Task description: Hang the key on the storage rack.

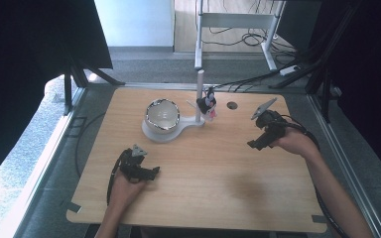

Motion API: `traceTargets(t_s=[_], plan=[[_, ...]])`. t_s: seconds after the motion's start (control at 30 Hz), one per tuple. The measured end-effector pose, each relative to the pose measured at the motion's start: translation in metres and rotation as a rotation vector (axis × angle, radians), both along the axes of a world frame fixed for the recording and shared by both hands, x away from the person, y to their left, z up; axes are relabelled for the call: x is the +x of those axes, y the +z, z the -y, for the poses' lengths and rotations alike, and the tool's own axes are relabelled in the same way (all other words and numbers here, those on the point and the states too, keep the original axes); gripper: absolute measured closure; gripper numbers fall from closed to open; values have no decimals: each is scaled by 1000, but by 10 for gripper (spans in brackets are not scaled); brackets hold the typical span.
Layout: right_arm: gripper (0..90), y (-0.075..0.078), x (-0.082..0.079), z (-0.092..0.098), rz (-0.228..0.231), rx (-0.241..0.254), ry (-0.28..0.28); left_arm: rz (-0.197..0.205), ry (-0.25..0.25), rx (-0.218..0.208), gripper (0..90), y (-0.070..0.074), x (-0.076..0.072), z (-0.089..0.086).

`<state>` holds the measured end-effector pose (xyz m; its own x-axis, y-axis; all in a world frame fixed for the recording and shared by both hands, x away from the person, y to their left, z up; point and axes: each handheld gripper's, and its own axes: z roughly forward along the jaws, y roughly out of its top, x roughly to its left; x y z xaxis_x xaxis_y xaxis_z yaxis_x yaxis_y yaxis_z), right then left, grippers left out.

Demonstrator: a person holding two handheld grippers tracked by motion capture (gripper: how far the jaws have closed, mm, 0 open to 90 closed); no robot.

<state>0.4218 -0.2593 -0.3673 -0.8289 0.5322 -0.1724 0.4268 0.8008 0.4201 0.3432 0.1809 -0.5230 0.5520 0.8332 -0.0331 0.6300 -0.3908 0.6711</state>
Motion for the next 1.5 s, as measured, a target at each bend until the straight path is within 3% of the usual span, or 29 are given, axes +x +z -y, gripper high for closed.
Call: traceTargets(t_s=[0.63,0.93,1.2,1.5], plan=[[58,-25,-36,29,-13,14,-40,-1,3,-3,30,0,0,0],[6,-47,-50,40,-3,43,-62,-3,-1,1,30,0,0,0],[4,-71,-62,48,-9,49,-96,-1,0,1,30,0,0,0],[8,-99,-75,54,-13,97,-138,0,0,0,30,0,0,0]])
